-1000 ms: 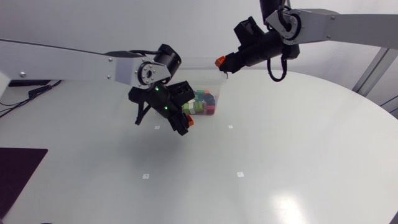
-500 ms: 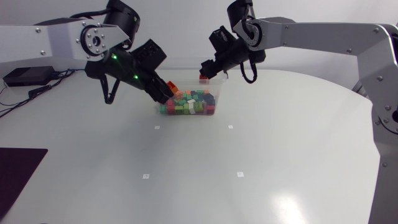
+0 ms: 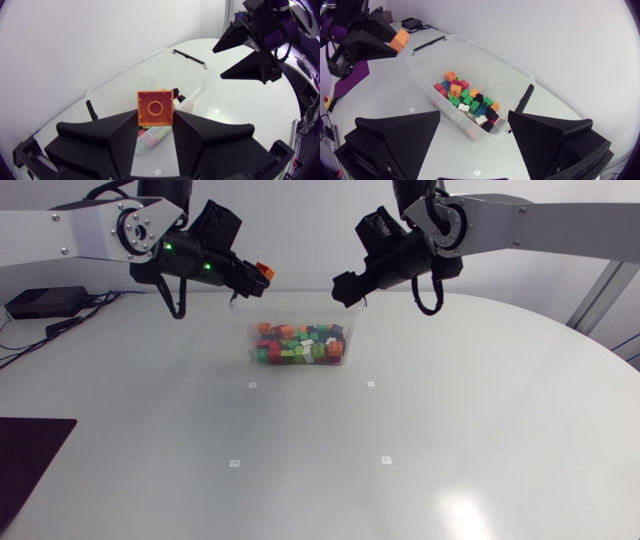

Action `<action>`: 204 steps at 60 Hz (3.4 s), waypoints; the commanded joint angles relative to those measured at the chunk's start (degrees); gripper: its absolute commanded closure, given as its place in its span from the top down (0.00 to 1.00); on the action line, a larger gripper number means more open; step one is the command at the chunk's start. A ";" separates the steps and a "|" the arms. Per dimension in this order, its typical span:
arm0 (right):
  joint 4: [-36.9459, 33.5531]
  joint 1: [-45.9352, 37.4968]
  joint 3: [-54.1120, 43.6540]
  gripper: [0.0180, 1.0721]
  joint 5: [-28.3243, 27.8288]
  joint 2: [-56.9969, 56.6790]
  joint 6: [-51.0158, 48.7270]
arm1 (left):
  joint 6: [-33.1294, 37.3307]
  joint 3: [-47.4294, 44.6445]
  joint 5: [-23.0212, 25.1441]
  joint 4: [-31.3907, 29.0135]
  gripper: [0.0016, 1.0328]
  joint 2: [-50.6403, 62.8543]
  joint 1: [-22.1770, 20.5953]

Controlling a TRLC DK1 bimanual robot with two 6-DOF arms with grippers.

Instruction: Place the duplo bricks in the container

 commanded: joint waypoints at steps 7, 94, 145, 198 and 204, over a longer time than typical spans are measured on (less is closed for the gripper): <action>3.43 -0.27 -10.97 0.94 1.34 -7.85 1.08 | -3.66 5.76 0.36 2.53 0.27 6.45 -0.11; 17.32 -11.78 -49.91 0.94 10.39 -47.93 -1.30 | -6.48 -14.72 -16.08 15.89 0.96 -13.41 9.11; 19.43 -15.65 -62.12 0.95 14.17 -65.68 -3.23 | -5.69 -46.44 -17.31 24.86 0.96 -46.63 14.21; 18.88 -16.37 -75.73 0.95 15.11 -85.77 -0.96 | -7.97 -67.18 -17.13 22.58 0.96 -75.40 17.05; 19.26 -17.03 -77.75 0.95 14.52 -88.17 0.98 | -9.43 -69.53 -16.97 21.94 0.96 -78.51 16.83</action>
